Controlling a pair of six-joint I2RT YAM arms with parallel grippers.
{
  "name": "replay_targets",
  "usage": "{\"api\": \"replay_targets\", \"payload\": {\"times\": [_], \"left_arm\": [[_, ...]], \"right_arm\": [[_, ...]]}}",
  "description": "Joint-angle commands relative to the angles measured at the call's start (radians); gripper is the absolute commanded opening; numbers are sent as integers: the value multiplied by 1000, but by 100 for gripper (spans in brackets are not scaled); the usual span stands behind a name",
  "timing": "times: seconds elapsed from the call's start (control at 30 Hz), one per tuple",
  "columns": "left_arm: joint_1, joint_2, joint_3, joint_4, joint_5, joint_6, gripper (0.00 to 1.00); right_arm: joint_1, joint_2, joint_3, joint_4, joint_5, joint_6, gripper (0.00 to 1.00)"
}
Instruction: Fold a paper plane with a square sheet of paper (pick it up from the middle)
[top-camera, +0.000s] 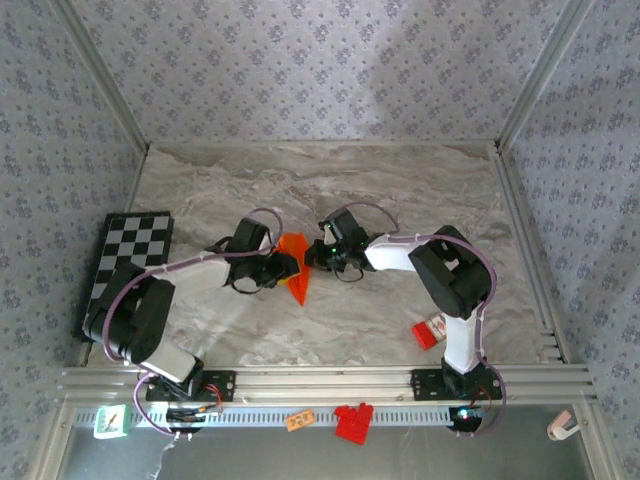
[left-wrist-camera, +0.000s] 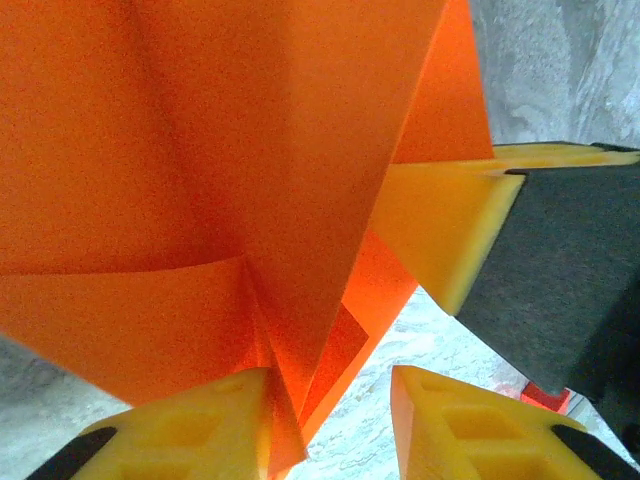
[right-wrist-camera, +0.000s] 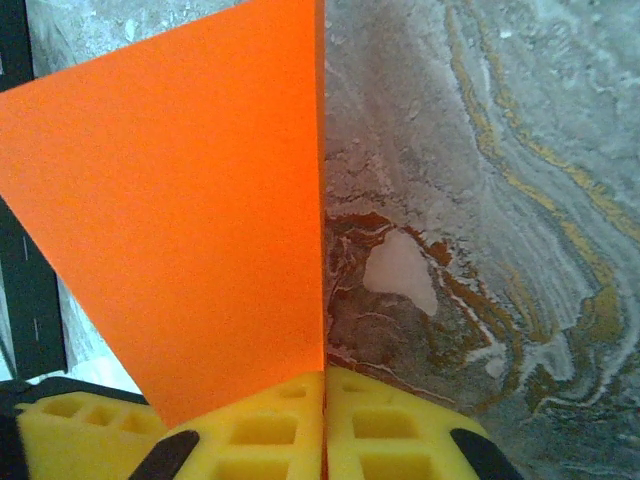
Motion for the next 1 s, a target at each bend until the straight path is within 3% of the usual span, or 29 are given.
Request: {"api": "replay_targets", "payload": {"times": [0.0,0.67,0.97], "left_arm": [[-19,24,37,-3,5,21,36],[-56,84,109,-127,-143,51,30],[-61,110,150,-190,-210,47,23]], "right_arm": [[6,-15,26,-10,-26,16,9],[25,-13,54,-39,-42,29,11],[26,-24,58,-51,-32,54,22]]}}
